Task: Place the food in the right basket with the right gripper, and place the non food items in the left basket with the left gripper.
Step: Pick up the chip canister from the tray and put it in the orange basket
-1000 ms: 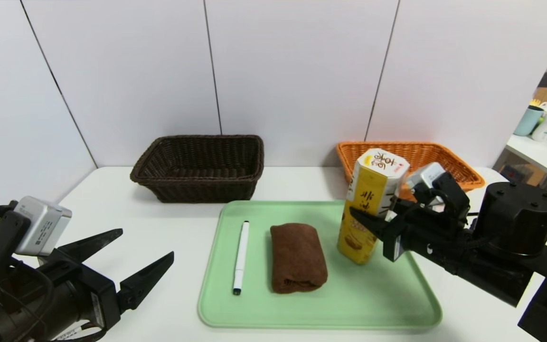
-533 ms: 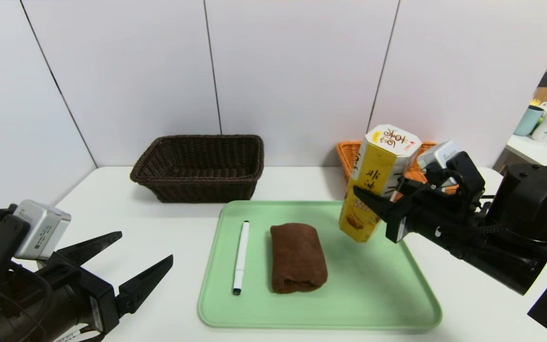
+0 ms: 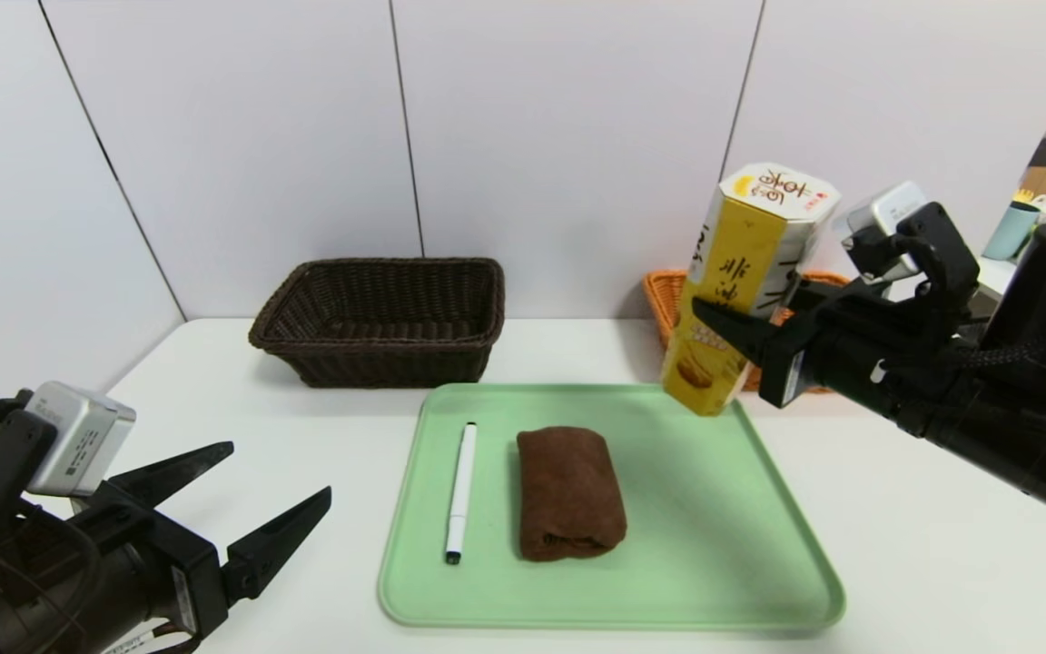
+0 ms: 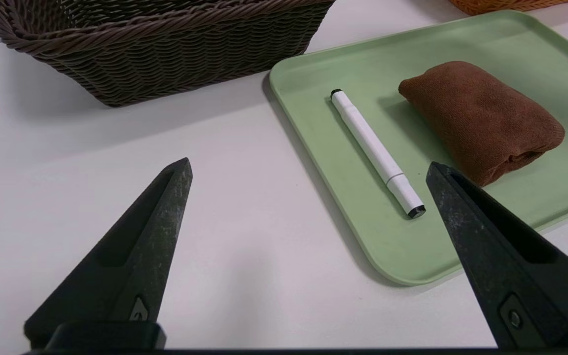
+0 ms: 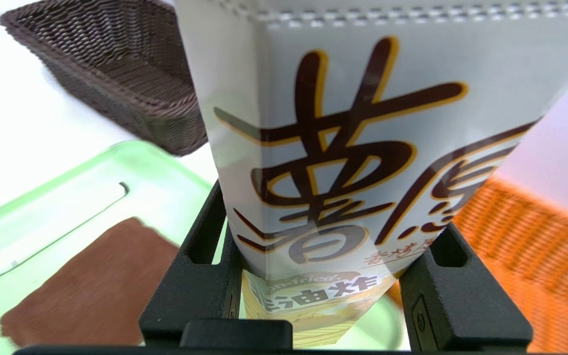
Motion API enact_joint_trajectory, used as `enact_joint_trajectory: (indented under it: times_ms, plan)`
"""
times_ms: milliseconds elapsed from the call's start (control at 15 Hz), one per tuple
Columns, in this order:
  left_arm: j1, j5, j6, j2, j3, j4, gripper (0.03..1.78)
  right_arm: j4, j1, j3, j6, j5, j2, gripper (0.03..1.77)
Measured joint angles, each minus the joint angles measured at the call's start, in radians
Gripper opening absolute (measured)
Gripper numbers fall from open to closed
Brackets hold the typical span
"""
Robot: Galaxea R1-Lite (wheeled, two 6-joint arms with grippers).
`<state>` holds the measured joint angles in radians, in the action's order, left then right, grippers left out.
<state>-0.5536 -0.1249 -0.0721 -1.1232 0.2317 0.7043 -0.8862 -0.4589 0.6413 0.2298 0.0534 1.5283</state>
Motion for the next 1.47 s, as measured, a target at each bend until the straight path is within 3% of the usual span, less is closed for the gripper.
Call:
enact_joint_trajectory:
  times_ms: [600,1067,1467]
  plan:
    - [0.000,0.000,-0.001,0.000,0.003,0.000,1.69,0.087,0.132,0.202,0.032,0.013,0.016,0.85]
    - [0.000,0.000,0.010,-0.001,0.006,0.000,1.69,0.078,0.288,0.337,0.049,0.097,0.144,0.85]
    - [0.001,-0.001,0.008,-0.002,-0.008,-0.004,1.69,0.071,0.318,0.399,0.043,0.101,0.276,0.85]
